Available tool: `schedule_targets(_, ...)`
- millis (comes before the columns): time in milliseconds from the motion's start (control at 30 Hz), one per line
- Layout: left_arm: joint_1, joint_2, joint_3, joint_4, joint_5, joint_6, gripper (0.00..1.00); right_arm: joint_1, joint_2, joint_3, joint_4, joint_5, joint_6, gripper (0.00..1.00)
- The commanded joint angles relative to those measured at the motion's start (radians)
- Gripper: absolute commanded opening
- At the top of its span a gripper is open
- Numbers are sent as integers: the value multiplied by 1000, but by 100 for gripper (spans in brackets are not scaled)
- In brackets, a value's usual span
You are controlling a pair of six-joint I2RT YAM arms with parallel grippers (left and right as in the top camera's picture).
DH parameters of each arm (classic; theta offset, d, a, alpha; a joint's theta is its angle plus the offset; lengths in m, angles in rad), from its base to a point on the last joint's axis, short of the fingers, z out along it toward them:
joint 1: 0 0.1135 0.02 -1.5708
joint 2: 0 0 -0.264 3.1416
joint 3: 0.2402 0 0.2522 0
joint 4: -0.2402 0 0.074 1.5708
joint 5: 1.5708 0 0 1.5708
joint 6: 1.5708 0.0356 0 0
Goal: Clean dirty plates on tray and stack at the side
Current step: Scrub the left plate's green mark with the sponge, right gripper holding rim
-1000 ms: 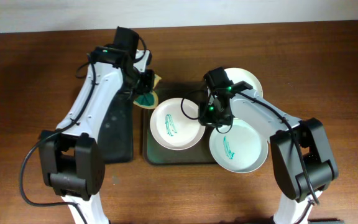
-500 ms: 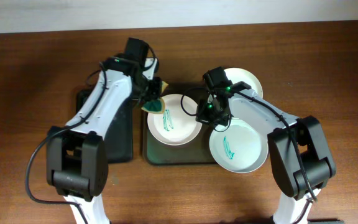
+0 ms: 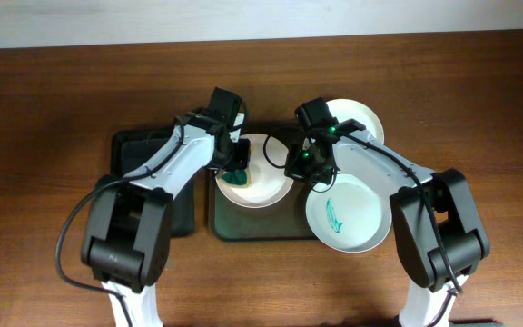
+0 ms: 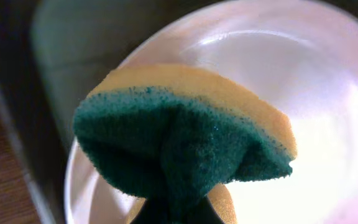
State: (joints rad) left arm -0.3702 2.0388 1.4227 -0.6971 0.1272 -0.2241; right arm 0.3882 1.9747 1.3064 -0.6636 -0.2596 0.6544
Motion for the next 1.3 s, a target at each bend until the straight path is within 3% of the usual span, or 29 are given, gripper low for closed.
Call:
schedule_targets(0, 4, 26, 4, 18, 115, 129, 0, 13, 27, 12, 2, 9, 8, 4)
schedule_targets(100, 3, 26, 7, 50, 203, 277, 0, 13, 27, 12, 2, 9, 8, 4)
schedule_targets(400, 3, 110, 5, 300, 61, 252, 0, 13, 27, 12, -2, 9, 5, 4)
schedule_targets(500, 4, 136, 6, 307, 40, 217, 0, 13, 27, 12, -2, 9, 5, 4)
schedule_targets(600, 4, 134, 11, 211, 42, 226, 0, 13, 27, 12, -2, 9, 5, 4)
schedule_targets(833, 5, 134, 94, -159, 322, 571, 0, 13, 27, 12, -2, 9, 5, 4)
schedule_targets(967, 6, 134, 150, -270, 352, 669, 0, 13, 27, 12, -2, 10, 5, 4)
schedule_targets(1100, 13, 134, 159, -212, 329, 596, 0, 13, 27, 12, -2, 9, 5, 4)
schedule_targets(1200, 15, 136, 159, -118, 174, 383, 0, 13, 27, 12, -5, 10, 5, 4)
schedule_targets(1267, 14, 138, 159, -45, -4, 222, 0, 13, 27, 12, -5, 10, 5, 4)
